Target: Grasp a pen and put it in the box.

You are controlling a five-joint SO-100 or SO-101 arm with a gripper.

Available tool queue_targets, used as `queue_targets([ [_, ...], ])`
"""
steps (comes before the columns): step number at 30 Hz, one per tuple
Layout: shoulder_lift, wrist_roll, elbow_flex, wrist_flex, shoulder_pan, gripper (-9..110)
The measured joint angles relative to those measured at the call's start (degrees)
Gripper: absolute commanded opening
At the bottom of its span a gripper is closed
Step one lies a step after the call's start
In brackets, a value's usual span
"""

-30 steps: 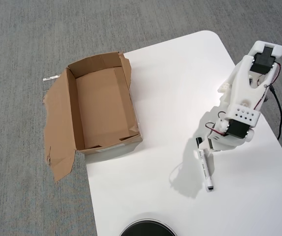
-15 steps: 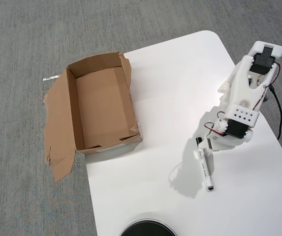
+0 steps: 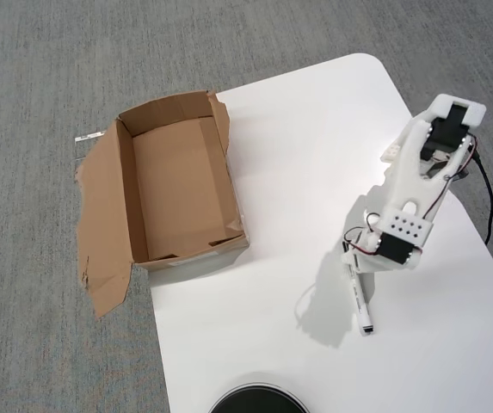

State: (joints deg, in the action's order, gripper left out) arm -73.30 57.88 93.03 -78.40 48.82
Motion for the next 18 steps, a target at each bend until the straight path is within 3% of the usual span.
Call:
queue_targets([
  [18,10.02,0.44,-11.25,-0.53,-1.49,23],
])
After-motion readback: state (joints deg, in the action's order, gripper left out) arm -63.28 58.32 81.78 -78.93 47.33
